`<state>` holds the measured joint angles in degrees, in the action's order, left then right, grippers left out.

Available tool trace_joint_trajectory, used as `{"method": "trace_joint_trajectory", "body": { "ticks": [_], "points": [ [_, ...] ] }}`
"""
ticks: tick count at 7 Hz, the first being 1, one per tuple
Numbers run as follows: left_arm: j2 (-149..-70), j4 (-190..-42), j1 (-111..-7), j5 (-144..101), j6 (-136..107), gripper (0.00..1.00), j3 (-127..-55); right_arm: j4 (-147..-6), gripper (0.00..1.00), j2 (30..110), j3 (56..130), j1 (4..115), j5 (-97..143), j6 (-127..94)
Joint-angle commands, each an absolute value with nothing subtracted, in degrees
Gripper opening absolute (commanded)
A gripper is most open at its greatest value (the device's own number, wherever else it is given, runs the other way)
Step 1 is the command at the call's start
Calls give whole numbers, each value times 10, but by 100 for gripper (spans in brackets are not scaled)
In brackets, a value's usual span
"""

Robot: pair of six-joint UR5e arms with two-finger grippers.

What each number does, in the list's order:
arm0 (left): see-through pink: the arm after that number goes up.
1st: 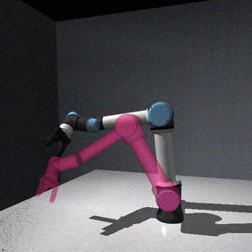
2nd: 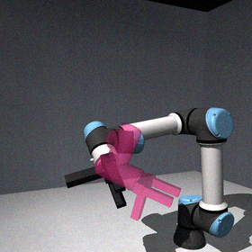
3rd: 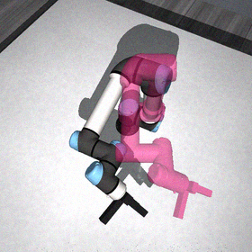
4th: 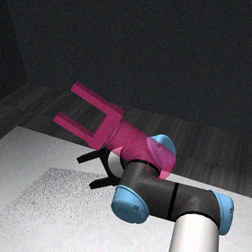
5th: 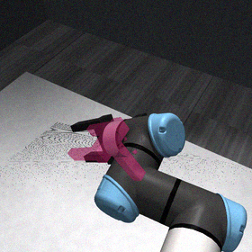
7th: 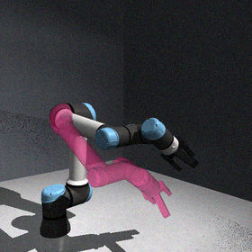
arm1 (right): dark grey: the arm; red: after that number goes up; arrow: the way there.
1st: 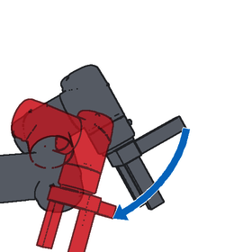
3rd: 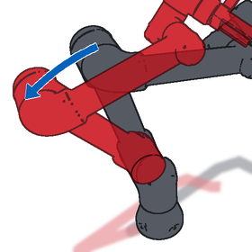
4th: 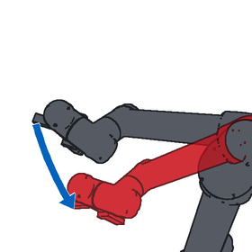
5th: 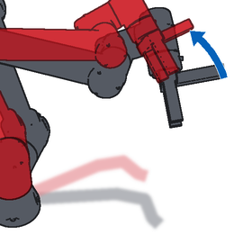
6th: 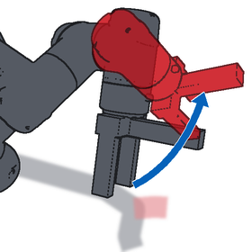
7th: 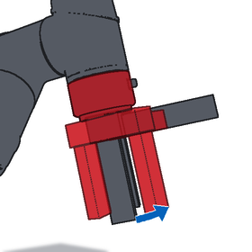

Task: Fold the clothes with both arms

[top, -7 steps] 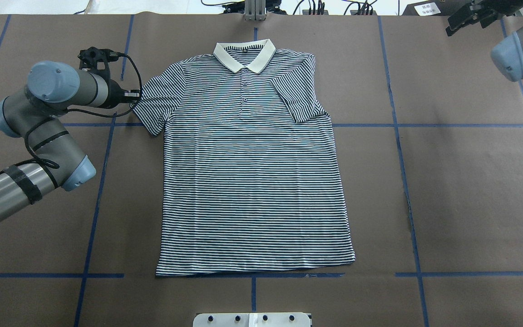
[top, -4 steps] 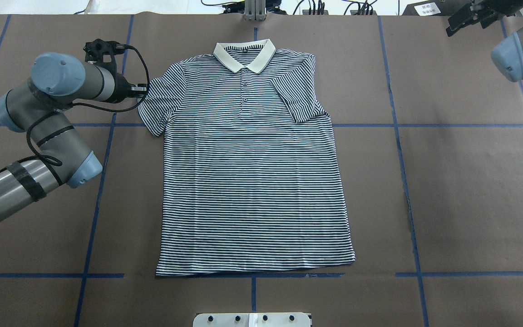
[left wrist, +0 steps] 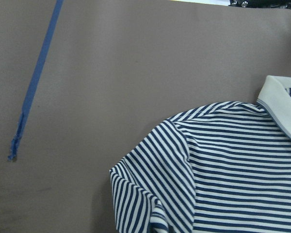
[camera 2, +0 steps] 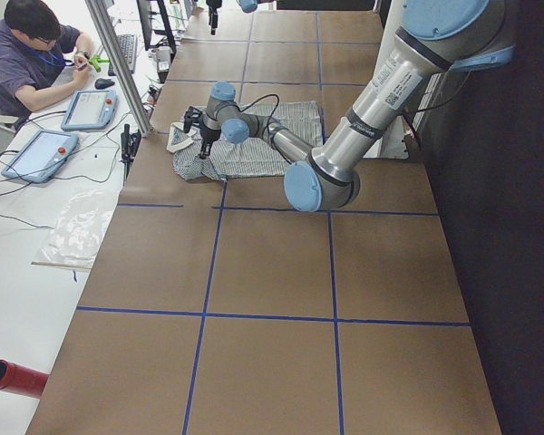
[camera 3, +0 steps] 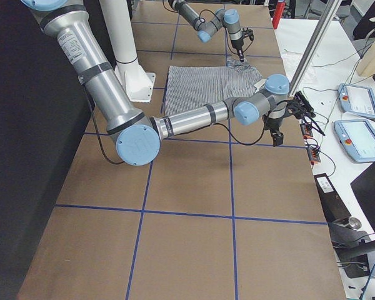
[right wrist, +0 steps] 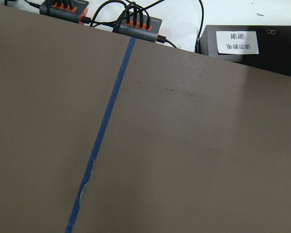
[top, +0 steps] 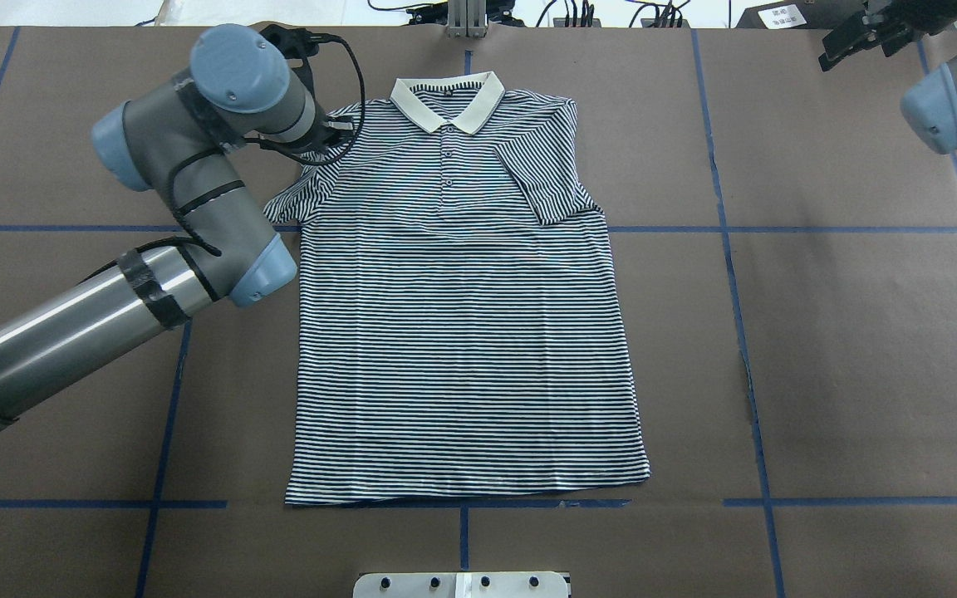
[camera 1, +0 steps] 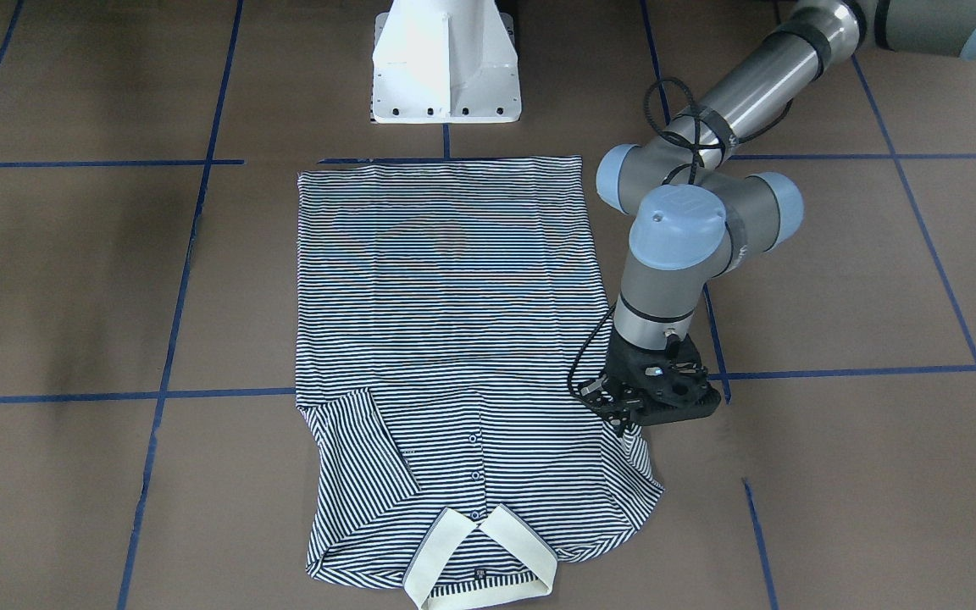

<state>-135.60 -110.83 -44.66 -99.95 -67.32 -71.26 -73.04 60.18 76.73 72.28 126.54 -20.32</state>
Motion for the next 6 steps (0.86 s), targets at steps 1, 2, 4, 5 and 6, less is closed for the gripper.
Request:
{"method": "trace_joint_trajectory", "body": {
  "ticks": [1,2,4,5,6],
  "points": [
    [-1419,-1096,-432,-982,-700,13,-637,-731,100,602,767,722,1264,-204],
    [-1422,-1096,-426,-982,-700,20,-630,-731,100,602,767,722,1264,-204],
    [-1431,-1099,-426,-982,-655,99,-621,-731,100,601,767,720,1264,-205],
    [-1430,-1099,-426,-989,-637,100,-654,-730,100,601,767,716,1264,-222],
    [-1424,-1093,-427,-1009,-598,100,-688,-730,100,599,782,706,1264,-265]
  ]
}}
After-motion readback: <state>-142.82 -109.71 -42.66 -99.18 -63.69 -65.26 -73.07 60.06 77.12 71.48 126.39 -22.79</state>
